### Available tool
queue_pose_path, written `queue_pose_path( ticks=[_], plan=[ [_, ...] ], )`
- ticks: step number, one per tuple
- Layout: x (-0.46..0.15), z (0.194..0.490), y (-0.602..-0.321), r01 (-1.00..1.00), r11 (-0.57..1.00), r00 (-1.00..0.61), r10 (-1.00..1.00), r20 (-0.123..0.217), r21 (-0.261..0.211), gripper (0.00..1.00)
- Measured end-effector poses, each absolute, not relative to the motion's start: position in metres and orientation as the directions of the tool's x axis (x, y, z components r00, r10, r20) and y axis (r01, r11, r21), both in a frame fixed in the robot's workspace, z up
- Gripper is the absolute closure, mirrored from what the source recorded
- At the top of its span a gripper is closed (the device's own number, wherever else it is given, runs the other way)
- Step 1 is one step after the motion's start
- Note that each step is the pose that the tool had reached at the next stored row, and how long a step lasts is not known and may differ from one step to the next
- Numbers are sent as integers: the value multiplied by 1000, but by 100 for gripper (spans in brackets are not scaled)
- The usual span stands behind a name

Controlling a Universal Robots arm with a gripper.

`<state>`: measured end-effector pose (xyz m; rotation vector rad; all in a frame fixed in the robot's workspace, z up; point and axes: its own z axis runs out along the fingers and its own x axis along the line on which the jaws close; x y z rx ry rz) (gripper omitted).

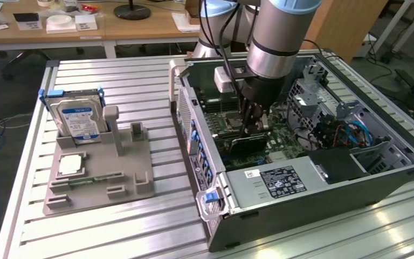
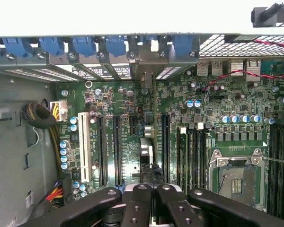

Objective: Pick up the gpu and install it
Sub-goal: 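Press down on the gpu until it lock into place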

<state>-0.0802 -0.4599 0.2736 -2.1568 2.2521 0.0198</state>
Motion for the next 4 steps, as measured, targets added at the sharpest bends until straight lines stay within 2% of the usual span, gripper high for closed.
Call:
queue_pose_path(
  ticks=[4],
  plan=[
    [-80, 274, -460, -999, 43, -43, -999, -26, -7, 89]
  ],
)
